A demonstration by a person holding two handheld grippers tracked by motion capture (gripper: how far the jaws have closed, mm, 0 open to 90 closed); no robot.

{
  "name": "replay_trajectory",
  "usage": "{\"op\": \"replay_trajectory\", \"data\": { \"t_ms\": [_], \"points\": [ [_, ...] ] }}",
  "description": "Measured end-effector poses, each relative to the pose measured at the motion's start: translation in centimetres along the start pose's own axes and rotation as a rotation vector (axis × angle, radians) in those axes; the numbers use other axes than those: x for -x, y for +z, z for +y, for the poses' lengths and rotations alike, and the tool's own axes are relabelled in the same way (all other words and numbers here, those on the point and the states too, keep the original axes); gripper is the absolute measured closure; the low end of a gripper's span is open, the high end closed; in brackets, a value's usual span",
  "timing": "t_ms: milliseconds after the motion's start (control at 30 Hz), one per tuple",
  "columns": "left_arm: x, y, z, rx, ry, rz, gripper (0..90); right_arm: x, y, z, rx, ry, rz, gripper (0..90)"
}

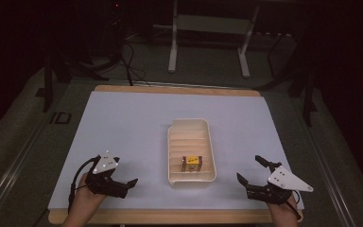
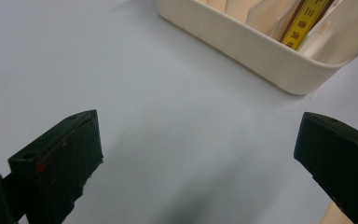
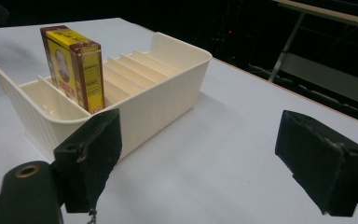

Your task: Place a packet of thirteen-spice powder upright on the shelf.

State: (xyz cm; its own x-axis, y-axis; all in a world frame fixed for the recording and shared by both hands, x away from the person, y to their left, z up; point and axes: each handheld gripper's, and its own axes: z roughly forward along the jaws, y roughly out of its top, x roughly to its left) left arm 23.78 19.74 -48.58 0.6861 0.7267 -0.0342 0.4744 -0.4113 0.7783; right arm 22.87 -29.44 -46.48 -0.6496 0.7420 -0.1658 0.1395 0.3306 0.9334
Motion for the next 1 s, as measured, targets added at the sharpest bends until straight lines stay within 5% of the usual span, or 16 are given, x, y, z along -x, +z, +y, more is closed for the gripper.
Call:
{"op": "replay_trajectory", "data": {
  "t_ms": [567,1000],
  "points": [
    [0.61,0.30,0.04,0.022,0.049,0.031,1.2,-0.09,0.12,-0.13,-0.005,0.004,0.006,14.6],
    [0.33,0.06,-0.07,0.043,0.027,0.028,1.2,0.05,0.21,-0.19,-0.009,0.009,0.002,14.6]
  ]
}}
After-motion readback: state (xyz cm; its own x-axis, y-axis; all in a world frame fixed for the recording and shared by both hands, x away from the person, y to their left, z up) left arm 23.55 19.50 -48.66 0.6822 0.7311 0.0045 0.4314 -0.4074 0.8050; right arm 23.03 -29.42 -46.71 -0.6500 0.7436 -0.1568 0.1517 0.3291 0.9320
